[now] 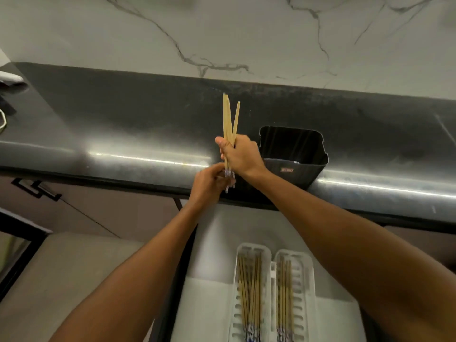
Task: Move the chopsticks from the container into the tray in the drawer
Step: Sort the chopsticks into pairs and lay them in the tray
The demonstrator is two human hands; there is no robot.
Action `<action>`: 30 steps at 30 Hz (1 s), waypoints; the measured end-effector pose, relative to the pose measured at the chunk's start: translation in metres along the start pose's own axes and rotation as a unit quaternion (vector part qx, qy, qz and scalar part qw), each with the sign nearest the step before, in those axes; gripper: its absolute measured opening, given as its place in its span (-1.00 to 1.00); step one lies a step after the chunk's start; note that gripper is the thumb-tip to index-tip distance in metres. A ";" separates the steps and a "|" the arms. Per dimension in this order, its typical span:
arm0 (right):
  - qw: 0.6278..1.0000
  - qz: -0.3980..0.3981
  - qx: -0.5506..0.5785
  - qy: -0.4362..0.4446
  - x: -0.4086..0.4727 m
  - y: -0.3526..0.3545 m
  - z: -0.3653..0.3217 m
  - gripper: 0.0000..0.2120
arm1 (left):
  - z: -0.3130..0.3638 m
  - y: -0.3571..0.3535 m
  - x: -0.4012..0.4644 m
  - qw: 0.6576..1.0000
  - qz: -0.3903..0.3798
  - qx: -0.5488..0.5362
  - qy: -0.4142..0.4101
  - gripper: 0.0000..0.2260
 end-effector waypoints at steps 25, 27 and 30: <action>0.967 -0.090 -0.047 -0.233 -0.199 -0.012 0.162 -0.83 | -0.018 -0.120 -0.219 0.969 -0.166 -0.052 0.177 -0.83; 0.960 -0.096 -0.062 -0.256 -0.206 -0.016 0.174 -0.79 | -0.024 -0.127 -0.230 0.956 -0.199 -0.063 0.208 -0.93; 0.947 -0.113 -0.065 -0.293 -0.217 -0.025 0.190 -0.86 | -0.032 -0.133 -0.241 0.941 -0.234 -0.048 0.242 -0.86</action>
Point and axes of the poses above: each hand's wrist, its own x-axis towards the middle knuckle, its own y-axis out of the back of the hand, z = x × y, the point moved 7 cm from there along x, towards the middle knuckle, and after that the axes turned 6 degrees about -y, right-handed, at the moved point
